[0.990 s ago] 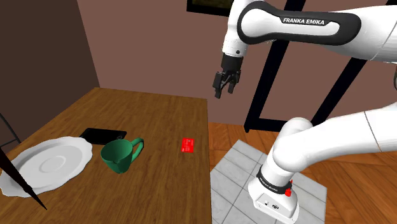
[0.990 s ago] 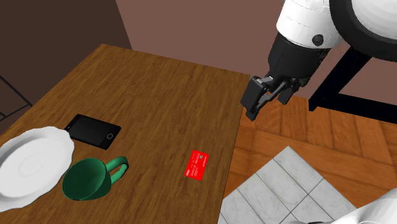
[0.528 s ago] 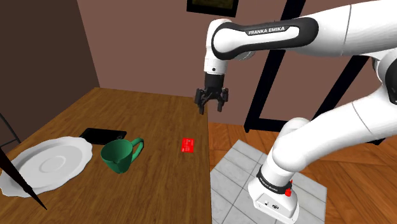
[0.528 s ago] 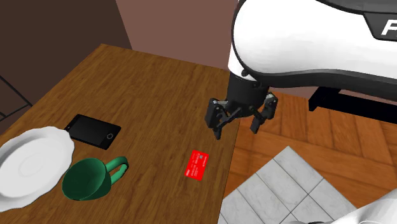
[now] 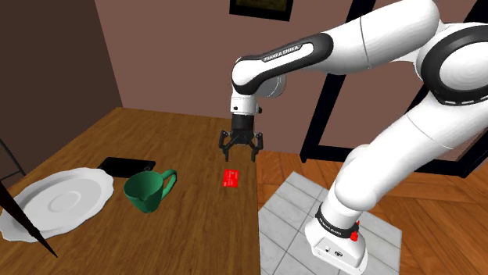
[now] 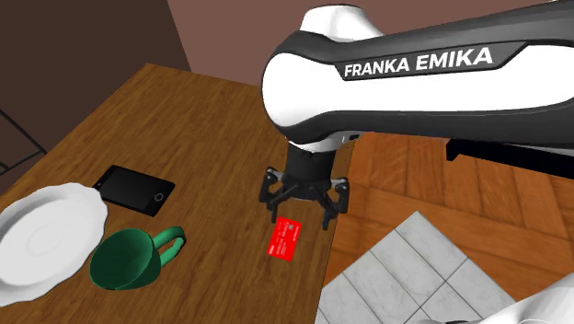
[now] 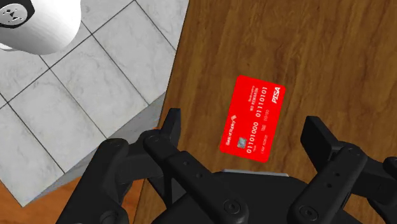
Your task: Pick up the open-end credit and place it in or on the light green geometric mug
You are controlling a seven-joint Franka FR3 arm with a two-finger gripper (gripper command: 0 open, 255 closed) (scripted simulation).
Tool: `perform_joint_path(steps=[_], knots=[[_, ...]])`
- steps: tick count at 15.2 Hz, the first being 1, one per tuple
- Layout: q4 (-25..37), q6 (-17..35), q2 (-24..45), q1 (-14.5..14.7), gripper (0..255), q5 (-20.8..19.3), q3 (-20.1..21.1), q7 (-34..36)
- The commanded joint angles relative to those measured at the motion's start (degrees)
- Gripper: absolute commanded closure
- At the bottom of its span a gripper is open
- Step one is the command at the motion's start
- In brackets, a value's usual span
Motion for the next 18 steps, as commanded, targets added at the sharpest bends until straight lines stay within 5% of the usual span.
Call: perform_joint_path(steps=[1, 3, 10, 18], knots=[[-0.5, 2.3, 3.5, 0.3, 0, 3.7, 0.6, 3.5], [-0.1, 4.4, 7.5, 0.7, 0, 7.2, 1.2, 6.2], [-3.5, 9.8, 9.1, 2.3, 0, 9.8, 2.8, 5.3], [-3.8, 10.3, 9.3, 2.4, 0, 10.1, 2.9, 5.2]])
